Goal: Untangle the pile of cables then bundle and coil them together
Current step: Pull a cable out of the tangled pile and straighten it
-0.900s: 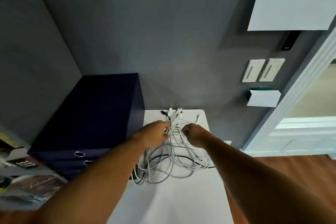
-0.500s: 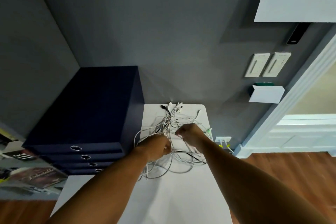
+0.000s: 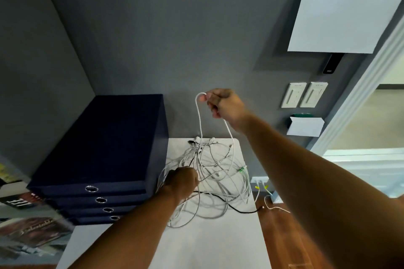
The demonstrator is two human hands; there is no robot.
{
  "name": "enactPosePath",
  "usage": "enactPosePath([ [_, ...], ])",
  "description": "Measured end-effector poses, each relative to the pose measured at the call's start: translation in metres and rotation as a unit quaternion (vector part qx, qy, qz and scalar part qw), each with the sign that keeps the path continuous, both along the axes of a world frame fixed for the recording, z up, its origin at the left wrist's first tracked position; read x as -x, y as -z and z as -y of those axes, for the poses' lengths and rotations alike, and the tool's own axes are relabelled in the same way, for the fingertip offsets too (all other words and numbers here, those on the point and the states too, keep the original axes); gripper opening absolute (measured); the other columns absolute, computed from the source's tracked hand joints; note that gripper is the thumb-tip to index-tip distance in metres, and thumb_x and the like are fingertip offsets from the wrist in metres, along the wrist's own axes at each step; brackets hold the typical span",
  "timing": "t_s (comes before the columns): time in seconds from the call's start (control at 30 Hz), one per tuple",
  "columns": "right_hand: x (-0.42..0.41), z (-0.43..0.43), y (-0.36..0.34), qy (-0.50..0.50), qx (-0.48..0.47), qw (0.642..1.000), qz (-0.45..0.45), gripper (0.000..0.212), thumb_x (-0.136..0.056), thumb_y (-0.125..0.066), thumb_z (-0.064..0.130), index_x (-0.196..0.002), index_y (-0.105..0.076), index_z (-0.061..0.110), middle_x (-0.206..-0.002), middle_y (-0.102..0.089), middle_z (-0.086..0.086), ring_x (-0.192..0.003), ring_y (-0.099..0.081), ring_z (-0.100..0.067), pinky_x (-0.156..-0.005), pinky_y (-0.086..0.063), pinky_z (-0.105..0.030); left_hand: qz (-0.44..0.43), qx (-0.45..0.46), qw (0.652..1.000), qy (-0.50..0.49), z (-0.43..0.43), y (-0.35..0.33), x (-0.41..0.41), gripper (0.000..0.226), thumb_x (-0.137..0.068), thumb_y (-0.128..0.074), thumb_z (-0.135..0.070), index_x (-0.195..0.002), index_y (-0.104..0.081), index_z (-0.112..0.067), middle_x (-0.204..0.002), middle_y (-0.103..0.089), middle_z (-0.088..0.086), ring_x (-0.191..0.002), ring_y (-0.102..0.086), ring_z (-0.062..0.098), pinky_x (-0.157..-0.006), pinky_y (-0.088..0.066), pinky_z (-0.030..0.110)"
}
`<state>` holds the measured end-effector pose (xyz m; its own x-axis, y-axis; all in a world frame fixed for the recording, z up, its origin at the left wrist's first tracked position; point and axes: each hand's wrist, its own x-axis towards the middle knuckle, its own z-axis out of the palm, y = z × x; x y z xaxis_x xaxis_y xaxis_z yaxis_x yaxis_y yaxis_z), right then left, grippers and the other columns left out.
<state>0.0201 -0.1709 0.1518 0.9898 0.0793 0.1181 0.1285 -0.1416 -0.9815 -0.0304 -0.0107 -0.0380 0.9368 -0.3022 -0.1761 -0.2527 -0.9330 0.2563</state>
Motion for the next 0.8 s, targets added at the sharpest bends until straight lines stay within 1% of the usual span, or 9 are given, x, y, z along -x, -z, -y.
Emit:
enactPosePath([
  [0.1,0.001,-0.005,-0.009,-0.015,0.003,1.000,0.002,0.023,-0.103,-0.046,0.008,-0.092,-0.067,0.006,-0.061,-0.043,-0.002,-0.047,-0.037,-0.007,-0.053,-0.031,-0.024,0.033,0.014,0.999,0.001,-0.001,0.000,0.006,0.022,-0.095,-0.054,-0.031,-0.112,-0.063,-0.020,-0.121,-0.064,0.002,-0.112,-0.063,0.030,-0.091,-0.049,0.036],
  [0.2,0.003,-0.010,-0.011,-0.019,0.014,1.000,0.004,0.025,-0.103,-0.045,0.009,-0.094,-0.068,0.008,-0.062,-0.045,-0.002,-0.050,-0.038,-0.010,-0.057,-0.034,-0.027,0.057,0.025,0.998,-0.017,0.000,0.004,0.013,0.028,-0.096,-0.054,-0.027,-0.123,-0.052,-0.020,-0.128,-0.057,0.001,-0.115,-0.060,0.032,-0.089,-0.047,0.038],
  [0.3,0.006,-0.014,-0.015,-0.017,0.007,1.000,0.019,0.026,-0.103,-0.045,0.011,-0.094,-0.070,0.011,-0.063,-0.046,0.001,-0.051,-0.040,-0.008,-0.059,-0.036,-0.027,0.060,0.129,0.988,-0.064,0.004,0.004,0.011,0.024,-0.096,-0.053,-0.017,-0.120,-0.055,-0.016,-0.125,-0.056,0.005,-0.112,-0.059,0.030,-0.083,-0.042,0.032],
  [0.4,0.008,-0.015,-0.024,-0.010,-0.028,0.999,0.035,0.026,-0.103,-0.045,0.011,-0.094,-0.069,0.012,-0.065,-0.045,-0.001,-0.054,-0.040,-0.010,-0.062,-0.037,-0.030,0.024,0.268,0.957,-0.110,0.006,-0.005,-0.004,0.021,-0.096,-0.054,-0.007,-0.116,-0.061,-0.008,-0.122,-0.062,0.013,-0.112,-0.062,0.029,-0.091,-0.046,0.028],
  [0.47,0.009,-0.016,-0.033,0.005,-0.060,0.997,0.037,0.024,-0.103,-0.047,0.013,-0.094,-0.070,0.013,-0.065,-0.047,0.000,-0.056,-0.042,-0.011,-0.066,-0.041,-0.033,0.032,0.348,0.927,-0.137,0.007,-0.019,-0.012,0.021,-0.098,-0.053,-0.007,-0.116,-0.063,-0.007,-0.118,-0.067,0.011,-0.112,-0.063,0.025,-0.090,-0.046,0.023],
  [0.57,0.012,-0.018,-0.051,0.024,-0.113,0.993,0.038,0.022,-0.103,-0.048,0.016,-0.096,-0.069,0.012,-0.067,-0.048,0.000,-0.059,-0.045,-0.012,-0.066,-0.047,-0.034,0.034,0.486,0.868,-0.097,0.015,-0.053,-0.007,0.023,-0.103,-0.051,-0.015,-0.124,-0.061,-0.012,-0.121,-0.066,-0.001,-0.112,-0.062,0.008,-0.089,-0.044,0.011],
  [0.63,0.012,-0.023,-0.065,0.023,-0.137,0.990,0.038,0.020,-0.102,-0.050,0.017,-0.098,-0.068,0.011,-0.068,-0.049,-0.001,-0.059,-0.046,-0.012,-0.065,-0.049,-0.034,0.021,0.566,0.823,-0.043,0.023,-0.070,-0.003,0.024,-0.102,-0.055,-0.024,-0.124,-0.061,-0.019,-0.122,-0.066,-0.005,-0.112,-0.061,0.000,-0.092,-0.046,0.012],
  [0.7,0.013,-0.028,-0.079,0.015,-0.153,0.987,0.038,0.017,-0.101,-0.052,0.017,-0.099,-0.068,0.011,-0.069,-0.050,-0.001,-0.060,-0.047,-0.013,-0.066,-0.050,-0.035,0.042,0.559,0.828,-0.015,0.031,-0.077,-0.006,0.024,-0.097,-0.063,-0.032,-0.119,-0.061,-0.025,-0.120,-0.066,-0.010,-0.113,-0.061,0.002,-0.090,-0.048,0.017],
  [0.8,0.017,-0.035,-0.097,-0.009,-0.165,0.985,0.042,0.015,-0.100,-0.052,0.014,-0.096,-0.066,0.009,-0.068,-0.052,-0.002,-0.060,-0.049,-0.015,-0.067,-0.051,-0.038,0.097,0.550,0.829,-0.030,0.037,-0.077,-0.013,0.020,-0.092,-0.070,-0.019,-0.103,-0.054,-0.026,-0.100,-0.065,-0.009,-0.093,-0.064,0.010,-0.079,-0.050,0.019],
])
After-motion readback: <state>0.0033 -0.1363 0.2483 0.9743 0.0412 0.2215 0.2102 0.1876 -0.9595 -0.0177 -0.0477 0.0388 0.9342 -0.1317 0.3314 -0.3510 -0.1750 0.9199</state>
